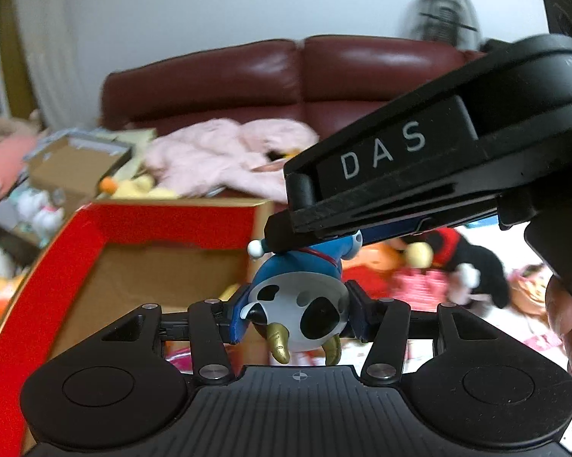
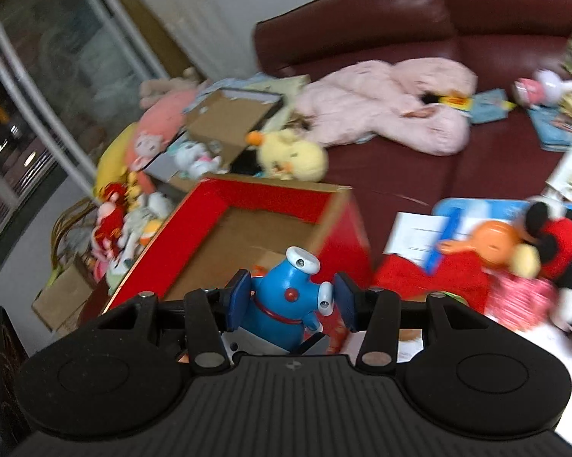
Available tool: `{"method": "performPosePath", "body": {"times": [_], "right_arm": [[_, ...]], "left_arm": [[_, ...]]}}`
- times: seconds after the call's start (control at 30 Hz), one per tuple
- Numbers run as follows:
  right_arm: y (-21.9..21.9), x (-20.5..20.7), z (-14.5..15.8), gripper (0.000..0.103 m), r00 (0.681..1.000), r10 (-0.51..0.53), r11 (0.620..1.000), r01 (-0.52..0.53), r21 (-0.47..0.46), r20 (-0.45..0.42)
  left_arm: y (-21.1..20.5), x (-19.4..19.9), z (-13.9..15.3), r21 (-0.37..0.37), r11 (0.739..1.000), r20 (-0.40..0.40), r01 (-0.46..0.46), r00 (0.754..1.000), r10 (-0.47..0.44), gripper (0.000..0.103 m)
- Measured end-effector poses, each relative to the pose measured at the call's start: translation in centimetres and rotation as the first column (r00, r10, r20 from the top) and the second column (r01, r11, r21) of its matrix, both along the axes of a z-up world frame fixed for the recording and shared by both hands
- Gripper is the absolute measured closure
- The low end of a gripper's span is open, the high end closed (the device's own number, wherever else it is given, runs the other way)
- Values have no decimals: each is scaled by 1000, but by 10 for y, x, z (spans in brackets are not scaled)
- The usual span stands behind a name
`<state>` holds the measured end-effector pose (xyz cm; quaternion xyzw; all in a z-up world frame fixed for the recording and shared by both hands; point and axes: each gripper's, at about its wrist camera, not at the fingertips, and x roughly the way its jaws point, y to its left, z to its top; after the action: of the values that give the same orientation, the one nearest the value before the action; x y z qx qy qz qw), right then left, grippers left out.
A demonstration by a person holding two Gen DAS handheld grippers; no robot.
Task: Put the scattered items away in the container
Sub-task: 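Lift the blue-and-white figure with both grippers over the red FOOD box and open them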
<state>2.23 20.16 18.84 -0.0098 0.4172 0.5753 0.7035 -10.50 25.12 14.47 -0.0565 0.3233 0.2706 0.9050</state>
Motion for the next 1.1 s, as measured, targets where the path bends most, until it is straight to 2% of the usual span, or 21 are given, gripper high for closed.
{"method": "performPosePath", "body": {"times": [0.23,0.37,0.43,0.47,0.5,0.57,0.63,0.8,1.1], "right_arm": [[67,-34,-14,50,995,102,993,-102,-64,4],[89,-44,-27,52,993,117,988,-117,-99,-2],[93,-42,-33,49,995,97,990,-99,-101,-30],[92,-39,-34,38,995,84,991,-89,-96,-52],[91,-35,-35,31,995,71,993,-77,-86,-75],[87,-29,-35,29,995,62,995,-68,-73,-82],[83,-23,-35,23,996,52,996,-57,-73,-77],[72,-15,-37,21,994,53,995,-61,-84,-98],[48,-14,-22,16,985,137,988,-144,-61,-105]], "left_arm": [[62,-39,-11,-115,985,0,-130,991,131,50],[85,-49,-23,-157,971,-27,-183,983,181,50],[90,-52,-28,-166,962,-47,-215,976,211,48],[92,-54,-29,-171,956,-53,-238,971,232,38],[94,-56,-29,-172,951,-52,-257,966,252,28],[96,-60,-27,-165,943,-39,-289,957,286,14],[97,-61,-24,-153,942,-25,-298,954,298,13],[94,-54,-24,-146,942,-48,-301,954,297,12],[74,-37,-18,-116,955,-42,-273,962,270,10]]}}
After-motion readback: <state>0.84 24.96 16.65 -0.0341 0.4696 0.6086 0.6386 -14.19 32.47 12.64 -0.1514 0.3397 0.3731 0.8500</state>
